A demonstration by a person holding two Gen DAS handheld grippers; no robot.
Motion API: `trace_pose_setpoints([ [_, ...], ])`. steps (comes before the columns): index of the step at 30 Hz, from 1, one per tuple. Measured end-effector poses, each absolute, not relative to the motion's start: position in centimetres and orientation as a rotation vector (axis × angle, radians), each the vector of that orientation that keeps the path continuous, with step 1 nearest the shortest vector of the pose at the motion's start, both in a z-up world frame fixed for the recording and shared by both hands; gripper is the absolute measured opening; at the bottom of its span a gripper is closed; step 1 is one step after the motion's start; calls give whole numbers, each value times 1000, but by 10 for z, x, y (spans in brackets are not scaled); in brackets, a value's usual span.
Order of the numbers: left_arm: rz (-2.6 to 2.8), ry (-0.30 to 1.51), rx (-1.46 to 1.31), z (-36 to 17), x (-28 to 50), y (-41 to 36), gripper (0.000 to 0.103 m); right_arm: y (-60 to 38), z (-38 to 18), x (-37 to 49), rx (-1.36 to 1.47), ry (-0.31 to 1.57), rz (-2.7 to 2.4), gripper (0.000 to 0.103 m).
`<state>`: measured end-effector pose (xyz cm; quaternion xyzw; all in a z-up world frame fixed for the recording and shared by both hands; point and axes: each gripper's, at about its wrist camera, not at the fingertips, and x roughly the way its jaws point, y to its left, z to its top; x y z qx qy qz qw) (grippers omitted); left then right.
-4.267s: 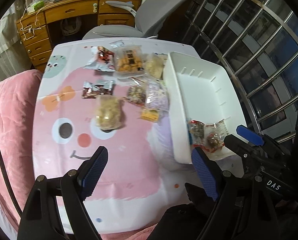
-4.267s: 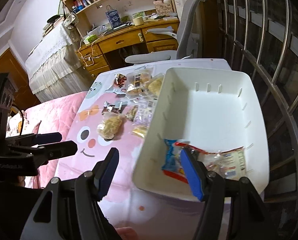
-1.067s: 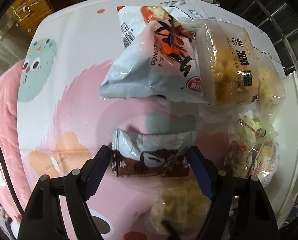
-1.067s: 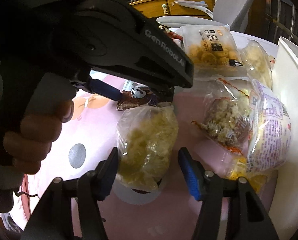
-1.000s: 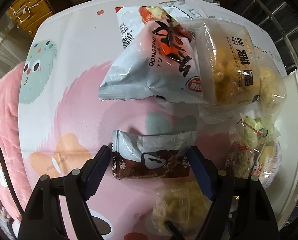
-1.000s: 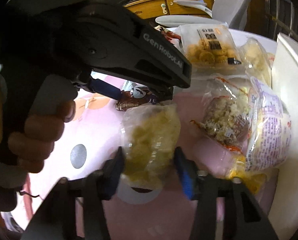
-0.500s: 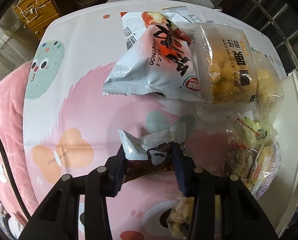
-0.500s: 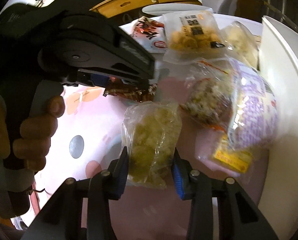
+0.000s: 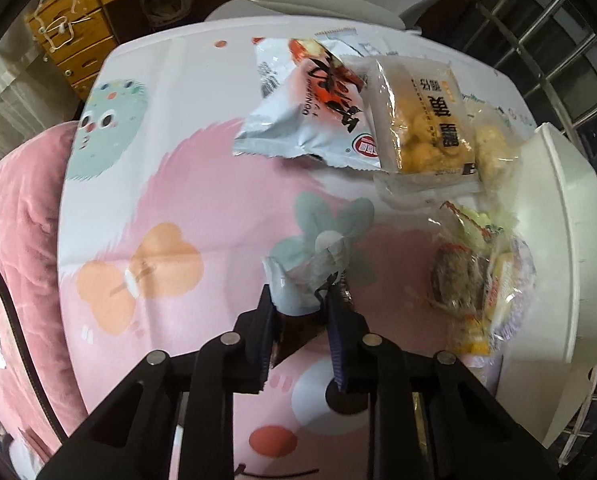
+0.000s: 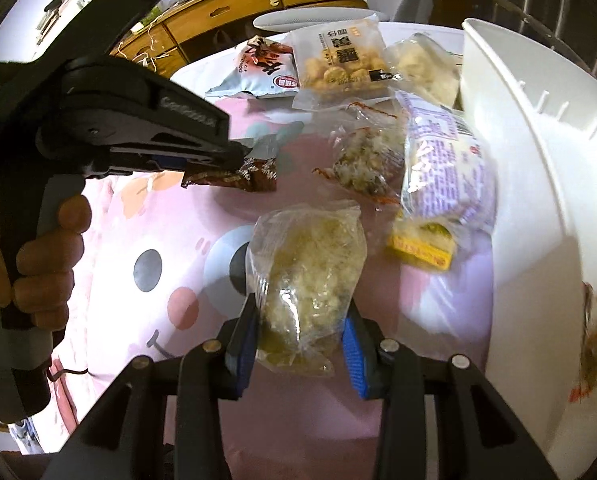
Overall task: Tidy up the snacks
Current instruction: 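Carry the brown packet and yellow puff bag over the white tray with both grippers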
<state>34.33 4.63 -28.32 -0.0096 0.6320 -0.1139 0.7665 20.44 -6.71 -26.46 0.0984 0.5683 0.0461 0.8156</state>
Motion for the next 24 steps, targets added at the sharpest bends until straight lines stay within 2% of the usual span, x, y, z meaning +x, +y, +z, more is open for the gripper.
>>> trace_pose_setpoints([
  [24, -452, 1146, -97, -171, 204, 113, 19, -42, -166, 88, 165, 1034, -78, 38],
])
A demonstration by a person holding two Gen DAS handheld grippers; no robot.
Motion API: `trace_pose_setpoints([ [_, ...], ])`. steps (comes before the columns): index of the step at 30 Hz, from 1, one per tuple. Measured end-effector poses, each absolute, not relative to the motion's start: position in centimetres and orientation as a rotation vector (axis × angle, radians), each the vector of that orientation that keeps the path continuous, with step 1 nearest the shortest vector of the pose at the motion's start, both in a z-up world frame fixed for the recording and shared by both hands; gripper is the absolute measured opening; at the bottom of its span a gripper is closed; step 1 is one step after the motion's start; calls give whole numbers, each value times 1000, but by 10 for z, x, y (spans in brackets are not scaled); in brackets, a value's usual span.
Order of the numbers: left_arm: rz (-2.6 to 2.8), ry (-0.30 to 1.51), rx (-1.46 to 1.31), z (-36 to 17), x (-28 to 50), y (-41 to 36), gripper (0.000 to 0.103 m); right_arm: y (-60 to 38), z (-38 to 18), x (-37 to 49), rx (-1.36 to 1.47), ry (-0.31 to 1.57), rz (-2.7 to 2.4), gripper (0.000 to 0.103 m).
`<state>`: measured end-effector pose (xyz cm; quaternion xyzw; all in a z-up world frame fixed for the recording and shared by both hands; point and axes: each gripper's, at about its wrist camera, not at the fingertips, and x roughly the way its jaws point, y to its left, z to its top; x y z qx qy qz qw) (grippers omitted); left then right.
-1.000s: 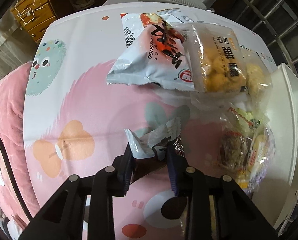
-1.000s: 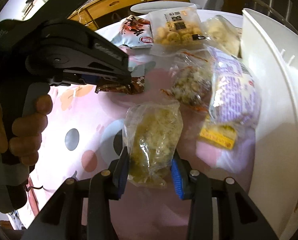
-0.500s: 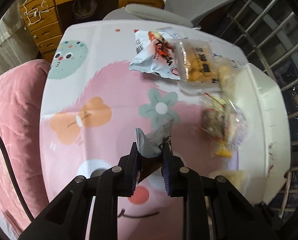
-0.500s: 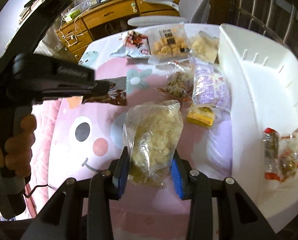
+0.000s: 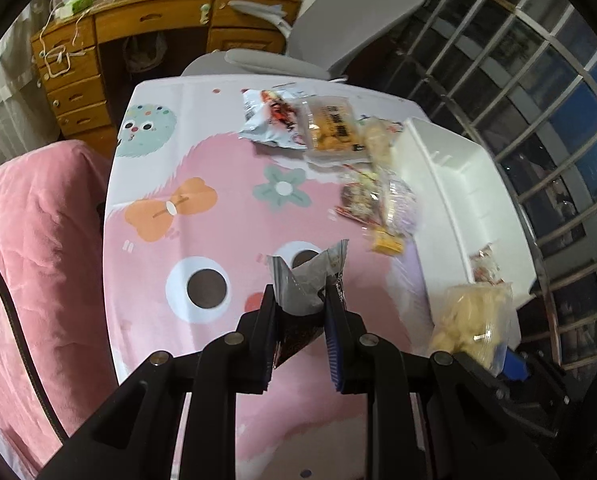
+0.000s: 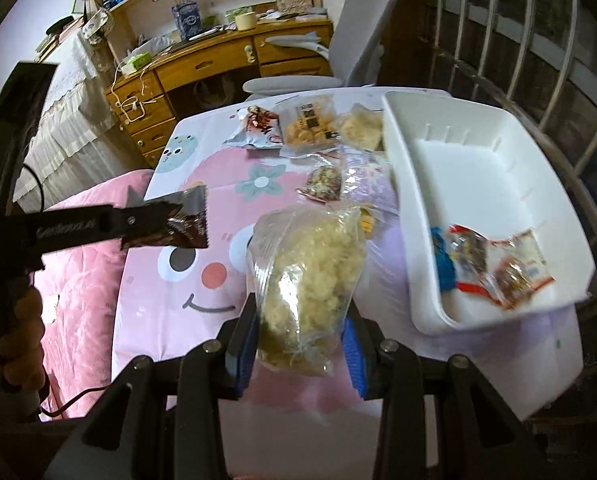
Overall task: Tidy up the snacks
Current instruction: 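Carry the brown packet and yellow puff bag over the white tray with both grippers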
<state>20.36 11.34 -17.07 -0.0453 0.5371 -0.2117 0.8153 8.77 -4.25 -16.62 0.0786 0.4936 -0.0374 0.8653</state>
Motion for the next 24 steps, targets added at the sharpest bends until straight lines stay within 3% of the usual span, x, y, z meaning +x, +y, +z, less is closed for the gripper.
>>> trace_pose_setpoints([
  [24, -524, 975, -124, -106, 152, -23, 20, -170, -116, 53, 117, 928, -7, 38],
])
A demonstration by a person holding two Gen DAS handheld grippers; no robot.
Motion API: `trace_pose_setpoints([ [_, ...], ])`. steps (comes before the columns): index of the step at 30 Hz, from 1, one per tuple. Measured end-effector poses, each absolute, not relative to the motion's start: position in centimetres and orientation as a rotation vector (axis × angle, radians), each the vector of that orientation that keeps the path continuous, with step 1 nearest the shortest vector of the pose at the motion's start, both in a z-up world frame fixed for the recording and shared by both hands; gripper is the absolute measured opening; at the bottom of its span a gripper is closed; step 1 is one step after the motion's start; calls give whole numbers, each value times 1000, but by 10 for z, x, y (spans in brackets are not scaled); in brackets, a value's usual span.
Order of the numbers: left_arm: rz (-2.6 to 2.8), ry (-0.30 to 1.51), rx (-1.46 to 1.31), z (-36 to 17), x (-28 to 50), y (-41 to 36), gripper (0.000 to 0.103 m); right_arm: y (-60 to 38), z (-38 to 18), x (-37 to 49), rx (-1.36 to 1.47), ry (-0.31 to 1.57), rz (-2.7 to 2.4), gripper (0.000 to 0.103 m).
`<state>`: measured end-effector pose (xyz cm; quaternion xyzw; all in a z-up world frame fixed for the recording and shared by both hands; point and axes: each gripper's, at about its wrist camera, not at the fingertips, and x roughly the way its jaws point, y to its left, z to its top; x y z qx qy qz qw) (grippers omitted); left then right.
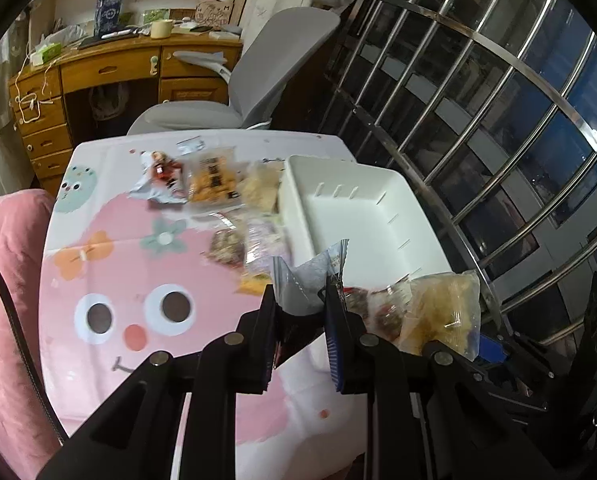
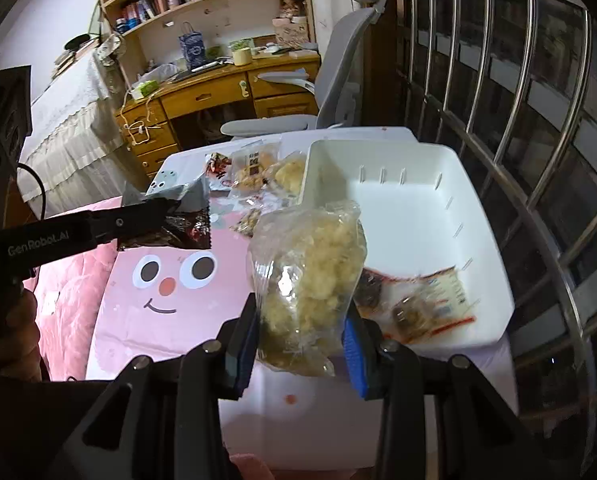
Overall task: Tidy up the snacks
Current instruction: 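Carry the brown packet and yellow puff bag over the white tray with both grippers, then open both grippers to drop the two snacks into the tray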
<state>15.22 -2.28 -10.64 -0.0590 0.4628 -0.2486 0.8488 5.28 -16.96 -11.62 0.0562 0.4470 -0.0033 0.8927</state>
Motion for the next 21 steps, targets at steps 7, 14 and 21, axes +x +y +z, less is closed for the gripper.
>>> trace_pose_setpoints([
  [7, -509, 953, -140, -105, 144, -83, 20, -222, -114, 59, 81, 922, 73, 38],
  [14, -474, 925, -180, -107, 144, -136, 20, -272, -112, 65, 23, 910, 141, 38],
  [21, -415, 942, -146, -107, 148, -175, 34, -313, -112, 74, 18, 904, 191, 38],
])
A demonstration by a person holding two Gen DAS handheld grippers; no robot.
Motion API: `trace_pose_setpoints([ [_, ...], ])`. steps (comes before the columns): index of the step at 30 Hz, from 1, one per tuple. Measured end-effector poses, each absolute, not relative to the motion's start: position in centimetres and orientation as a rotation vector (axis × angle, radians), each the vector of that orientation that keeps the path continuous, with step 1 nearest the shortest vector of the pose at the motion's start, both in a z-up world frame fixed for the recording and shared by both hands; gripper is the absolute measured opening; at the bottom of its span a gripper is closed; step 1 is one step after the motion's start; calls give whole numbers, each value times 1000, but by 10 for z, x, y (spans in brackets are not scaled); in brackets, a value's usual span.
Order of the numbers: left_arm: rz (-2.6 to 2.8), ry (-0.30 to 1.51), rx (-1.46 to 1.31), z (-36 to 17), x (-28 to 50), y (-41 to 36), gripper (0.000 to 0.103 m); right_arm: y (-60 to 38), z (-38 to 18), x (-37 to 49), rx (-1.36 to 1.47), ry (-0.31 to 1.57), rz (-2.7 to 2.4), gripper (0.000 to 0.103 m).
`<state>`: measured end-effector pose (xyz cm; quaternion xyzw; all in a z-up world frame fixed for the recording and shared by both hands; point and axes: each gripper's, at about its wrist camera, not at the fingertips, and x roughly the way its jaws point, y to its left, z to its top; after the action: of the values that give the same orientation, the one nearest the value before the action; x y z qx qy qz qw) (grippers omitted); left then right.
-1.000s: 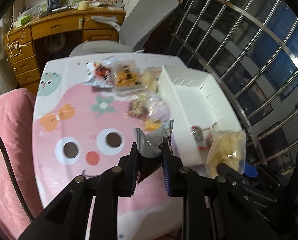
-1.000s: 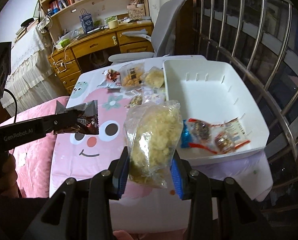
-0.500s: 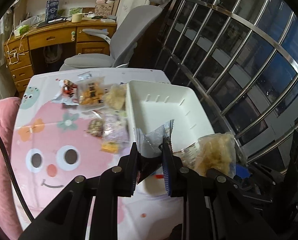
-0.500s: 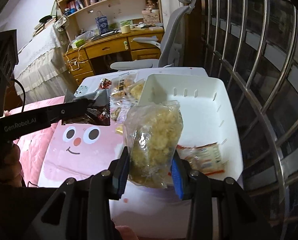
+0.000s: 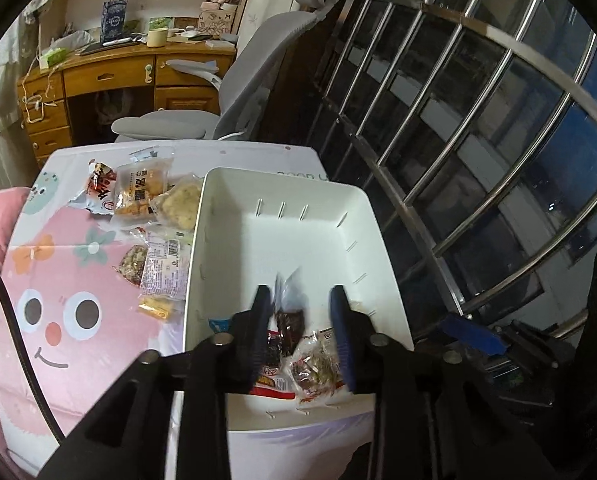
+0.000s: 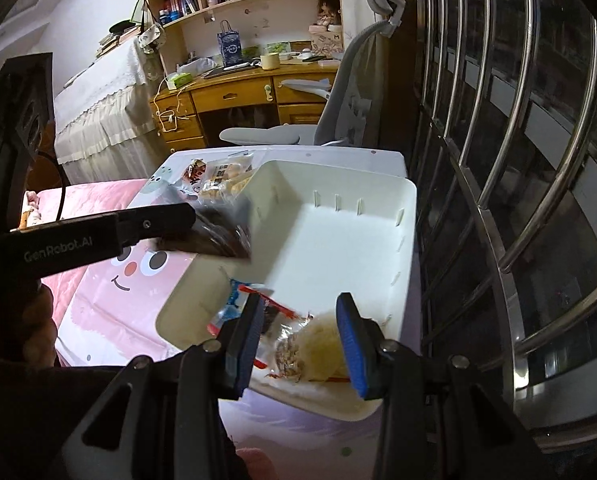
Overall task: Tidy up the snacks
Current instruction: 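Open both grippers to drop the two snacks into the tray, then reach the left gripper to the white chip bag while right reaches the purple-labelled packet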
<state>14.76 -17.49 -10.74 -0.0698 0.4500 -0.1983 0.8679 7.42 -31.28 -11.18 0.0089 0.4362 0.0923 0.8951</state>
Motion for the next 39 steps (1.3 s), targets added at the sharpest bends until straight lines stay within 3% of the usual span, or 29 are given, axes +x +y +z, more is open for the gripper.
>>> trace_pose_setpoints([
  [4, -416, 973, -117, -111, 150, -194, 53, -327, -116, 79, 20, 921, 216, 38],
  [8, -410, 989, -100, -114, 150, -205, 64, -338, -123, 81, 33, 947, 237, 39],
  [23, -388, 1045, -57, -116, 141, -201, 69, -348, -139, 76, 133, 1014, 248, 42],
  [39, -69, 1023, -207, -130, 92, -42, 69, -277, -151, 87, 202, 1059, 376, 43],
])
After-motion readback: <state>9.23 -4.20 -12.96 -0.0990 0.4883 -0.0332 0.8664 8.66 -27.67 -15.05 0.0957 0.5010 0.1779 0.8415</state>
